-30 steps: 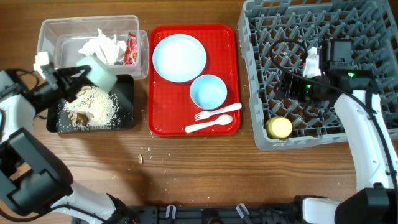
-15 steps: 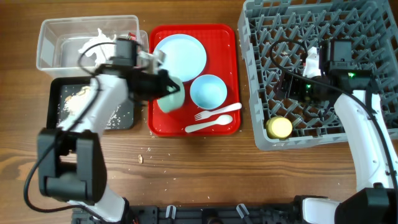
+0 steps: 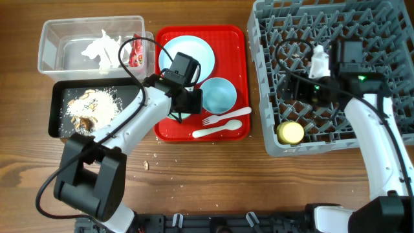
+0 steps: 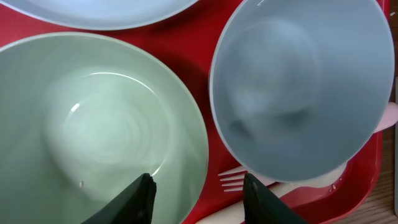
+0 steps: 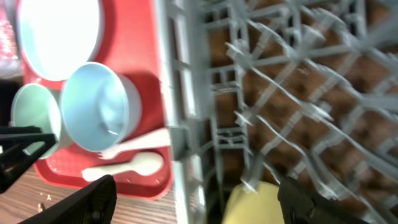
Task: Sort waste into correct bins and load items into the dishwasher rack
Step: 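Return the green bowl to the red tray with the left gripper, then grasp the light-blue bowl with the right gripper and place it in the rack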
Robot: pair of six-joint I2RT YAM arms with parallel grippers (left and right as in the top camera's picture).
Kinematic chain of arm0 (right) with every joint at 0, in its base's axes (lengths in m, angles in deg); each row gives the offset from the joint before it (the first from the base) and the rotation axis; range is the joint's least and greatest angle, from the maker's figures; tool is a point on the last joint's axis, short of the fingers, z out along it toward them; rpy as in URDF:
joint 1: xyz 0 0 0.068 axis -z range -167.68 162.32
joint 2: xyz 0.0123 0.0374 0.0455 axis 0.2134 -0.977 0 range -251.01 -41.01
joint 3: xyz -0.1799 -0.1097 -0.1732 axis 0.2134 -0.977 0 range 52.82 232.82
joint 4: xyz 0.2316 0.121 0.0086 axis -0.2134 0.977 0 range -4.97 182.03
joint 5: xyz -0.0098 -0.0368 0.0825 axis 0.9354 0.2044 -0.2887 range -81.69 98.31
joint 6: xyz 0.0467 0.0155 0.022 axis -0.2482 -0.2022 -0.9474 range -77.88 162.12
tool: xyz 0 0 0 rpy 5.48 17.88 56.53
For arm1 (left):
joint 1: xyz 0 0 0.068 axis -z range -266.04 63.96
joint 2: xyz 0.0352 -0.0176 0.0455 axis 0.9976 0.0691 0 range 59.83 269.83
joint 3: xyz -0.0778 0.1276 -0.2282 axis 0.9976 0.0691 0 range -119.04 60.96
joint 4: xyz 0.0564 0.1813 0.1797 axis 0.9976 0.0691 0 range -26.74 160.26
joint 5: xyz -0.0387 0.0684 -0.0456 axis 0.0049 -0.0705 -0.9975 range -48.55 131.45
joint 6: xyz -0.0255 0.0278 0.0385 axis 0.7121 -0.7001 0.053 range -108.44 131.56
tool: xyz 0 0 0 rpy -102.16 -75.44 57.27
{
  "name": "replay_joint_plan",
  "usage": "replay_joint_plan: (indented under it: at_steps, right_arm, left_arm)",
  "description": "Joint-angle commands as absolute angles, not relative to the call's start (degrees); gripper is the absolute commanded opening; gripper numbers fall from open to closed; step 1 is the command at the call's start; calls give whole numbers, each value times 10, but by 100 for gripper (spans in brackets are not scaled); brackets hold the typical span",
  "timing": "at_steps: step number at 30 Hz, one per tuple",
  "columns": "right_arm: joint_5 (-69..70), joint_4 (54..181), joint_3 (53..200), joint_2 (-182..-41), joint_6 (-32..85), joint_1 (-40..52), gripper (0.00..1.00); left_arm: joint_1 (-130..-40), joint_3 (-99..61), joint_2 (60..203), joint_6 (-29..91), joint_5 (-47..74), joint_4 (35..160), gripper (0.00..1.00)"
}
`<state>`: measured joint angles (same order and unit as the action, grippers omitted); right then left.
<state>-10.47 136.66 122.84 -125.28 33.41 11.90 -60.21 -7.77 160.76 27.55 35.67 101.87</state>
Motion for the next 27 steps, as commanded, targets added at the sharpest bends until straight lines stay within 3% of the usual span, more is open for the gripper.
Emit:
replay_joint_plan:
  at_steps: [1,5,12,15,21,27]
  right_arm:
    - [-125,1346,1261,-1255,322,77,85]
    - [-80,1302,1290,-1256,266,20,84]
    - [32,1206,1290,-1330,193,-90,72]
    - [32,1192,1290,-1392,192,-97,70]
    - [-12,1167,1290,-1525,227,-98,64]
    - [-27,1162,1289,-1549,286,-87,35]
  left_arm:
    - [-620,-115,1574,288,361,1030,48]
    - [-646,-143,1516,288,361,1038,57]
    - [-773,-144,1437,318,362,1069,72]
    - [-825,-143,1441,318,362,1092,100]
    - [-855,-143,1444,318,362,1109,100]
    - [-855,-143,1444,318,362,1109,100]
